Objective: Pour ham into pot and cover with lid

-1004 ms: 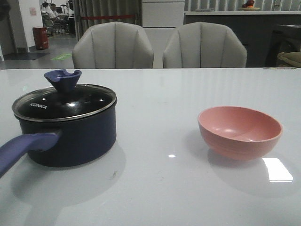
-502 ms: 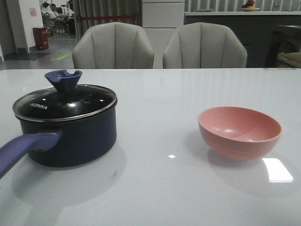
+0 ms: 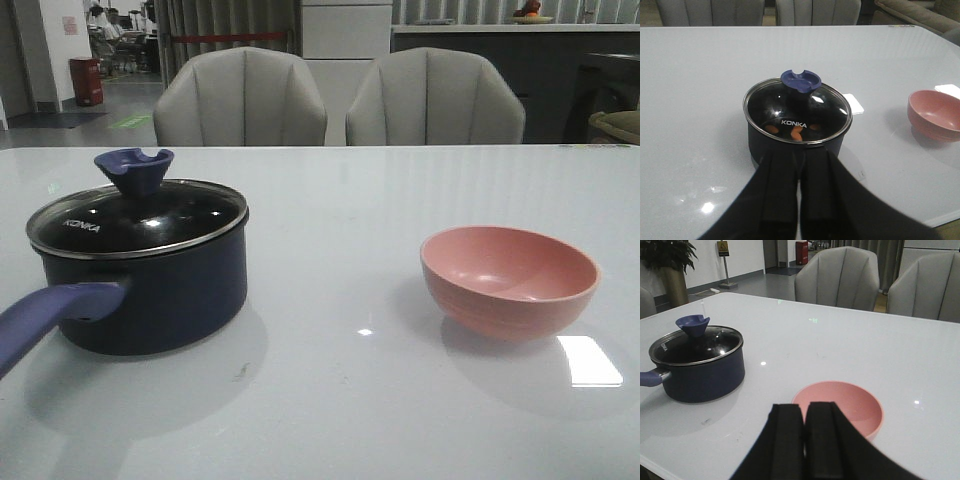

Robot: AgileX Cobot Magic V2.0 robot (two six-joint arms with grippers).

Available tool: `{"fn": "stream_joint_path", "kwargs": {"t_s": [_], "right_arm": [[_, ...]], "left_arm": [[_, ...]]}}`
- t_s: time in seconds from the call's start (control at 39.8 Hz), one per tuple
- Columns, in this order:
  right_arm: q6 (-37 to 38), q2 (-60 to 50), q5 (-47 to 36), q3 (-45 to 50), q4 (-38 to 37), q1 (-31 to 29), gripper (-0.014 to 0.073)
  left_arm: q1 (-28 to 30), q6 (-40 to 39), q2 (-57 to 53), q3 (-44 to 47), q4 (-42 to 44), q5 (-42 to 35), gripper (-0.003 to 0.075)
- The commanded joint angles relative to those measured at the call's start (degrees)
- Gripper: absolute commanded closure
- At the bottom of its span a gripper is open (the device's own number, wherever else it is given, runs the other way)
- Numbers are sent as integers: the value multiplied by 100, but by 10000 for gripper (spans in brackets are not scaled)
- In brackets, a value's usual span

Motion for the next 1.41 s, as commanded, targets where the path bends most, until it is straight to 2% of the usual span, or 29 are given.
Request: {"fn": "stream_joint_path", "kwargs": {"t_s": [0.0, 0.25, 0.38, 0.63, 0.78, 0.88, 1.0, 1.38], "right_arm": [[-64, 56, -422, -160, 62, -2, 433], [-64, 56, -422, -160, 62, -2, 433], [-64, 56, -422, -160, 62, -2, 433], [-64, 56, -422, -160, 62, -2, 433], [-64, 56, -422, -160, 62, -2, 433], [-64, 56, -422, -160, 62, -2, 433], [-64, 56, -422, -160, 62, -2, 433], [-64, 56, -422, -160, 62, -2, 433]], "left_arm": [[-34, -56, 47, -153, -18, -452, 601], [-34, -56, 47, -129, -18, -452, 601], [179, -56, -105, 60, 7, -525, 601], [1225, -56, -1031, 1097, 292, -1731, 601], [1510, -56, -1311, 1593, 534, -2137, 601], [1531, -56, -1311, 1822, 625, -2394, 601], [1531, -56, -1311, 2162, 639, -3207, 601], [1531, -56, -1311, 2140, 639, -3280, 601]]}}
